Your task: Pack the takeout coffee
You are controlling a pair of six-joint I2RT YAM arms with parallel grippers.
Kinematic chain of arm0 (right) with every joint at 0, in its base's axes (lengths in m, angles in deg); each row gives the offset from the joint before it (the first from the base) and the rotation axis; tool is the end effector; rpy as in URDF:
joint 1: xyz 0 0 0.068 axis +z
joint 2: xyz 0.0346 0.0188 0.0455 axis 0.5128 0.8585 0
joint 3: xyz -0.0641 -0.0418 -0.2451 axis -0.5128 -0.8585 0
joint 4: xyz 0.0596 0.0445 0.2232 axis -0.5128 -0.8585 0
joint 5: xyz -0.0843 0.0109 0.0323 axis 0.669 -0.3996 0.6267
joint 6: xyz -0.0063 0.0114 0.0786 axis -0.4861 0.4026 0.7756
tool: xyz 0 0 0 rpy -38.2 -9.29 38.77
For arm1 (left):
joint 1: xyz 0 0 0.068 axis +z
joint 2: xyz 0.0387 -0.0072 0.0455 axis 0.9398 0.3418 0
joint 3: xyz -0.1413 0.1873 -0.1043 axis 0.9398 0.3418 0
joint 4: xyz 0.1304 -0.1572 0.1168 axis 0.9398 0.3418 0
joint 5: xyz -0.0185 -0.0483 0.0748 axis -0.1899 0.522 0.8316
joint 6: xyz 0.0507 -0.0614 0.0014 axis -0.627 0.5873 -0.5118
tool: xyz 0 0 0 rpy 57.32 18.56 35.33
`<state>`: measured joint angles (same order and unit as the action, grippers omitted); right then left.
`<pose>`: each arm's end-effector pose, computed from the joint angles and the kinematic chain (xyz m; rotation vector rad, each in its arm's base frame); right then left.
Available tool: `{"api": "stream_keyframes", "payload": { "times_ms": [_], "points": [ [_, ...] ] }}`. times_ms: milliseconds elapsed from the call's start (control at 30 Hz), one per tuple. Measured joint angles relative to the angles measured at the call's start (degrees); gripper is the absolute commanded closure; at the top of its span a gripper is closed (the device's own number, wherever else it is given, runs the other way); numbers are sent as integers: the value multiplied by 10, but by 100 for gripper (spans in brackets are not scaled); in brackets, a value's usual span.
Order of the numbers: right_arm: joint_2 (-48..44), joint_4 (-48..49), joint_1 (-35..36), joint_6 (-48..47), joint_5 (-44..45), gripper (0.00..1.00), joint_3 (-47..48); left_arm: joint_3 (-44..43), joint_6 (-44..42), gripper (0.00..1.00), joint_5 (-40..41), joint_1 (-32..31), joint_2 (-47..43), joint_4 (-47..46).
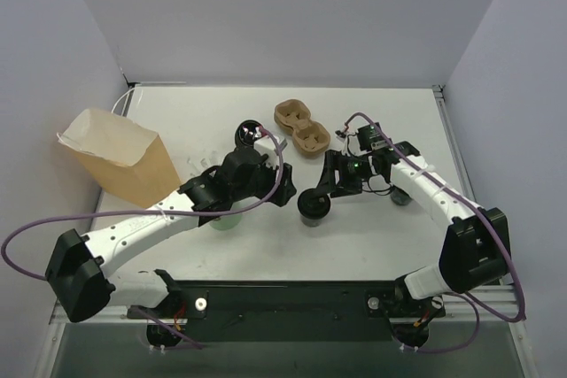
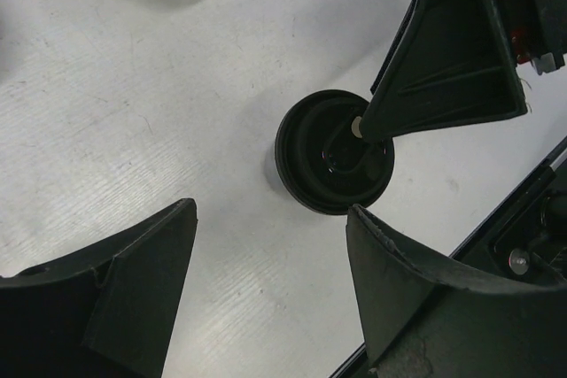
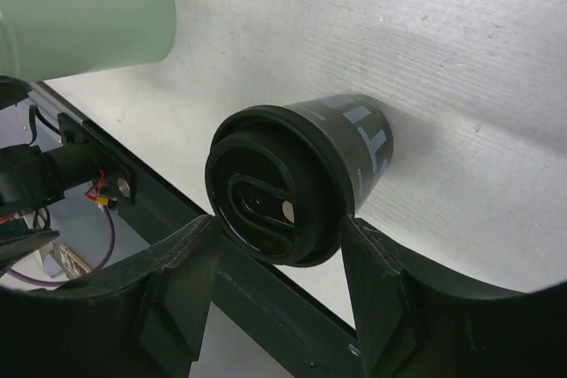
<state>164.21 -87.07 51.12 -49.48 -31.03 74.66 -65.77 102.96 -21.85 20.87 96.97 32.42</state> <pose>0.2634 0.1408 0.2362 -0.3415 2.4410 1.0771 0.1922 -0.2202 0.2781 0.5329 2.1065 -0.6992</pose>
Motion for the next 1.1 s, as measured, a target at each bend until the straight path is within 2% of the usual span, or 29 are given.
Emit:
{"api": "stream_keyframes", "payload": {
  "times_ms": [533, 867, 967, 1100],
  "points": [
    [23, 45, 13, -10, -16, 54, -50, 71, 66, 28, -4, 0, 59, -89],
    [26, 81, 44, 5, -15, 60, -61, 76, 79, 29, -14, 0, 84, -113],
    [26, 94, 46, 12, -21, 64, -68, 76, 81, 32, -17, 0, 90, -121],
    [26, 106, 46, 18, -25, 65, -74, 77, 85, 43, -21, 0, 101, -131]
  ]
}}
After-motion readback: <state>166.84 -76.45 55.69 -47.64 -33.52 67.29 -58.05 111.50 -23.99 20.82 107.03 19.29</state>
